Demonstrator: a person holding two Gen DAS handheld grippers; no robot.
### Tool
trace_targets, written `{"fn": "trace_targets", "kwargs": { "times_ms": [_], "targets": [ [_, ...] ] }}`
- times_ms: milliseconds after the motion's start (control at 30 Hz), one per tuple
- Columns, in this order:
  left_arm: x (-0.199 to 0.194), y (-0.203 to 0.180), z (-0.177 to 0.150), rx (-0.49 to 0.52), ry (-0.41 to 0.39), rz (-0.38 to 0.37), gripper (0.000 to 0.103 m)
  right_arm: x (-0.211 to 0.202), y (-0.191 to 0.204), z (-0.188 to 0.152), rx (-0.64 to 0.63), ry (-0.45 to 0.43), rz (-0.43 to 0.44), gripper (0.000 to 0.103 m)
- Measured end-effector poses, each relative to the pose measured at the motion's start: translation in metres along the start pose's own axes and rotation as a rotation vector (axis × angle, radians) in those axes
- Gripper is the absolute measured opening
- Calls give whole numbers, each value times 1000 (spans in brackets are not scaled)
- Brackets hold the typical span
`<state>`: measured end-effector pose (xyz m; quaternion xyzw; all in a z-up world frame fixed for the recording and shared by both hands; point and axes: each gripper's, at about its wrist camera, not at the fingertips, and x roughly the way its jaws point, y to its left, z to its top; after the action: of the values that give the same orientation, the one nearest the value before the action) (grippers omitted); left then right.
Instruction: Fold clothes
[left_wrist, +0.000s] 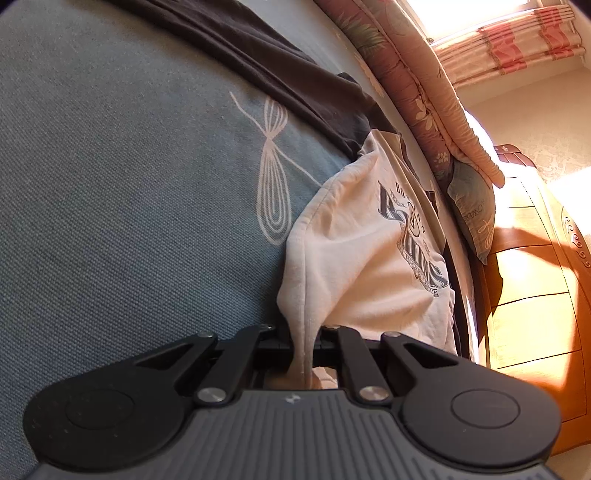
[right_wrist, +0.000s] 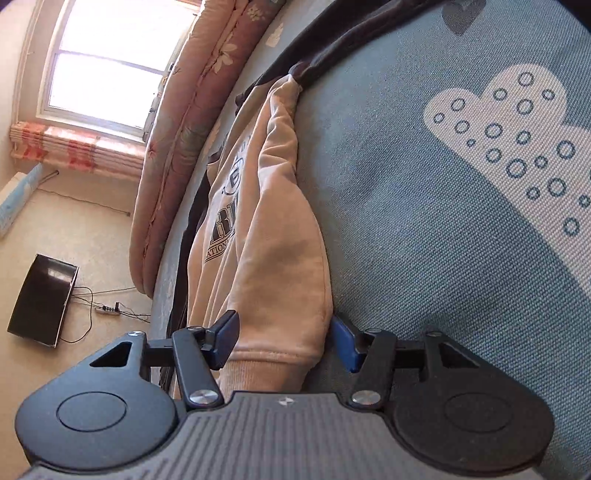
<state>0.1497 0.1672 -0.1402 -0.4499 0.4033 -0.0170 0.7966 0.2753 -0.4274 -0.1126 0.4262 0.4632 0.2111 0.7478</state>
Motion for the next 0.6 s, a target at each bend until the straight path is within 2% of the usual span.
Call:
{"fn": "trace_targets", "kwargs": {
  "times_ms": [100,167,367,467,600],
  "targets": [
    [0,1,0,-4,2,-7,9,9,6,8,3,-32,-33,61],
    [0,2,0,-4,3,-8,9,16,5,14,2,-40,-20,62],
    [-1,4,0,-12,2,-19,9,22,-1,26,33,75,73,67],
    [-1,4,0,-15,1,-24,9,18,-9,14,81,148,125,67],
    [0,5,1,-19,5,-29,9,12,-19,-7,79,138,241,67]
  ]
}}
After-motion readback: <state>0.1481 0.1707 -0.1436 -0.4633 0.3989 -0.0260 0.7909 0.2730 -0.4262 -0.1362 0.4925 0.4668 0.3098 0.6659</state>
